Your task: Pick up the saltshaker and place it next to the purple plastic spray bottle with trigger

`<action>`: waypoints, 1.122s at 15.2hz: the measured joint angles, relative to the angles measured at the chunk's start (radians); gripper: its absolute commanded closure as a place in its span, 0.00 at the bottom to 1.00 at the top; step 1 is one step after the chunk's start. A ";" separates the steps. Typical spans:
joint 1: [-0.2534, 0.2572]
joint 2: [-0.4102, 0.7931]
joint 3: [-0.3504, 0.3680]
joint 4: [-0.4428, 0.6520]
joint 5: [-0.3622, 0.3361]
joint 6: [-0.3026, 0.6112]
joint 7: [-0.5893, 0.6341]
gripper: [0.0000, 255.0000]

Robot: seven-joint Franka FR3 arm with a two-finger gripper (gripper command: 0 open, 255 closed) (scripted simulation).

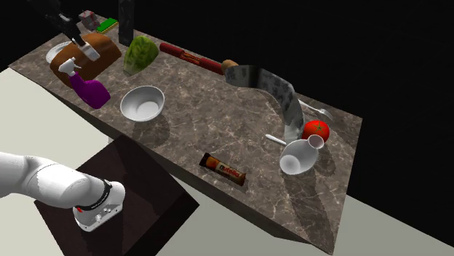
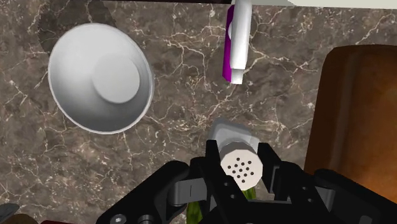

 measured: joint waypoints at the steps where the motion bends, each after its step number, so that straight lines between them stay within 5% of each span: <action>1: 0.000 -0.004 0.000 -0.020 0.001 0.016 0.000 1.00; 17: 0.003 -0.030 -0.001 -0.260 0.011 0.233 0.010 1.00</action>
